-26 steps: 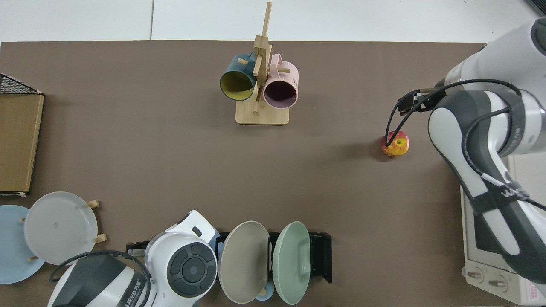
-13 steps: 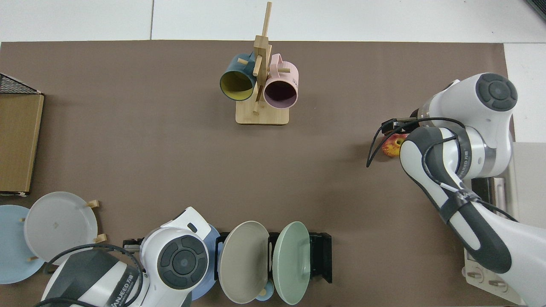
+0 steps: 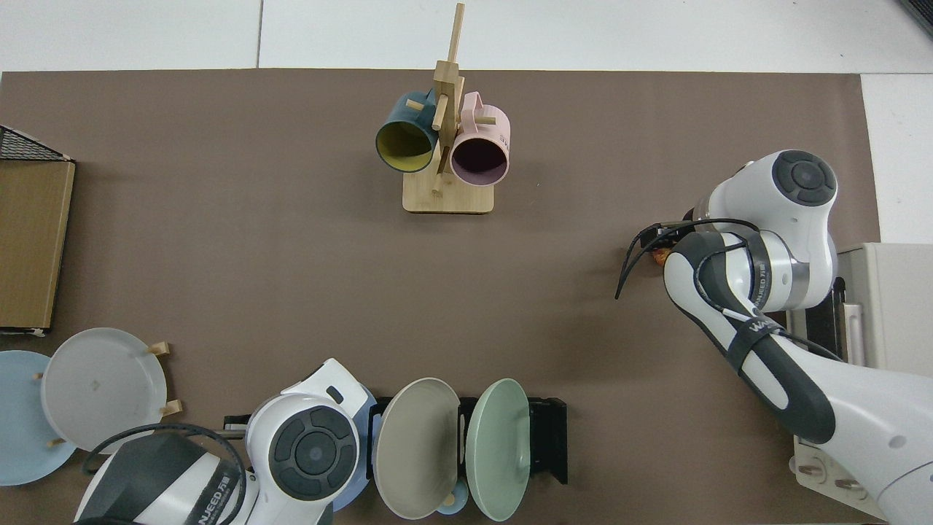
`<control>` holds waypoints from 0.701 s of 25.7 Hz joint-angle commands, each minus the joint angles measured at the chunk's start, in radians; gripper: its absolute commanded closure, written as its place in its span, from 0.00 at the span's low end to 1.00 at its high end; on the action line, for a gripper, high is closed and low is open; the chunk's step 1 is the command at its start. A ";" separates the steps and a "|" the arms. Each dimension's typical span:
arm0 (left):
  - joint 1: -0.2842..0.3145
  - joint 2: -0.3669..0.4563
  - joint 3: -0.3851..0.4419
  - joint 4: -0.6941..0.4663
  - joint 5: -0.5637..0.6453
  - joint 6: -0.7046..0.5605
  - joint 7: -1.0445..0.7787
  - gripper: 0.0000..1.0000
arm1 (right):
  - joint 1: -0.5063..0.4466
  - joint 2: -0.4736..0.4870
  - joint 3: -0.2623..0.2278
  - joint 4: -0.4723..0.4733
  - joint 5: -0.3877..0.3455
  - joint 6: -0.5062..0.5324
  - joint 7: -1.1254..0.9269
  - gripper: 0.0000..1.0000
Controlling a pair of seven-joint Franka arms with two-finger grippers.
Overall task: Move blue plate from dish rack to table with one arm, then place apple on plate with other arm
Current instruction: 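Grasp the blue plate with the left gripper while the right gripper grasps the apple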
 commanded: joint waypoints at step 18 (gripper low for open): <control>0.025 0.158 -0.066 0.501 0.226 -0.456 -0.055 1.00 | 0.000 -0.020 0.003 0.109 -0.009 -0.061 0.040 1.00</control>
